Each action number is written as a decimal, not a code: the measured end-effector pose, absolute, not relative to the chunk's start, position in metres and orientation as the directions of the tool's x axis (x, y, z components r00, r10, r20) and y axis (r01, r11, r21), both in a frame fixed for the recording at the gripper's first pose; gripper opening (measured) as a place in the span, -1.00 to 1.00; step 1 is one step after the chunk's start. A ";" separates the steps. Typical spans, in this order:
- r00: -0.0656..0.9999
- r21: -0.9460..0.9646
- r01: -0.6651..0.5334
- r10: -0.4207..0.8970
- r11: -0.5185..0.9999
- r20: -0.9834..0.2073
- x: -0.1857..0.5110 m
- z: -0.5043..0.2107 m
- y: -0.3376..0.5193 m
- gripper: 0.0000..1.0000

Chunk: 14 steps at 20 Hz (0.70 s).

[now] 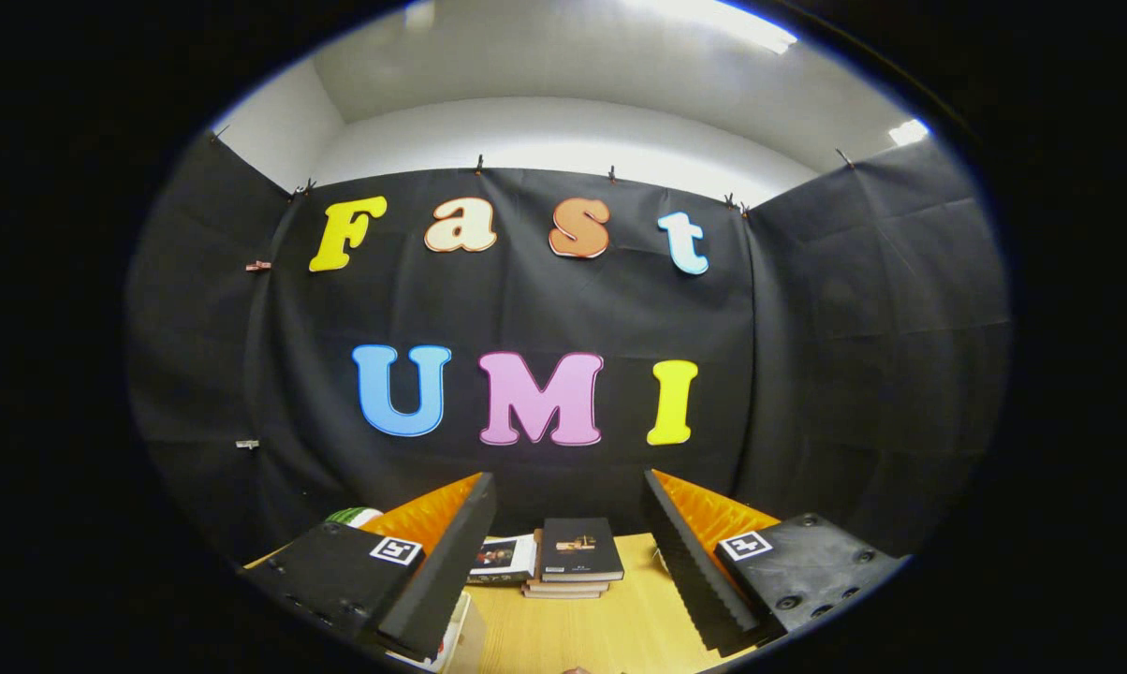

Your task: Open the storage box then place both shoes into the box .Put the left shoe in first, then the right shoe, with the right side of both shoes facing outward in a uniform manner.

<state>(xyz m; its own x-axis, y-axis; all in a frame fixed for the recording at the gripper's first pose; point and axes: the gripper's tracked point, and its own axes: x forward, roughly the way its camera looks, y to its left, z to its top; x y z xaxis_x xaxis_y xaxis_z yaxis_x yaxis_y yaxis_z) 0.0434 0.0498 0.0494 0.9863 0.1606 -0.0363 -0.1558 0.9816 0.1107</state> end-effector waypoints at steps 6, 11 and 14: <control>0.966 0.081 -0.248 0.252 0.965 -0.052 0.040 0.007 0.047 0.97; 0.955 0.115 -0.245 0.260 0.963 -0.144 0.042 -0.038 0.042 0.95; 0.947 0.123 -0.230 0.251 0.965 -0.200 0.037 -0.051 0.045 0.96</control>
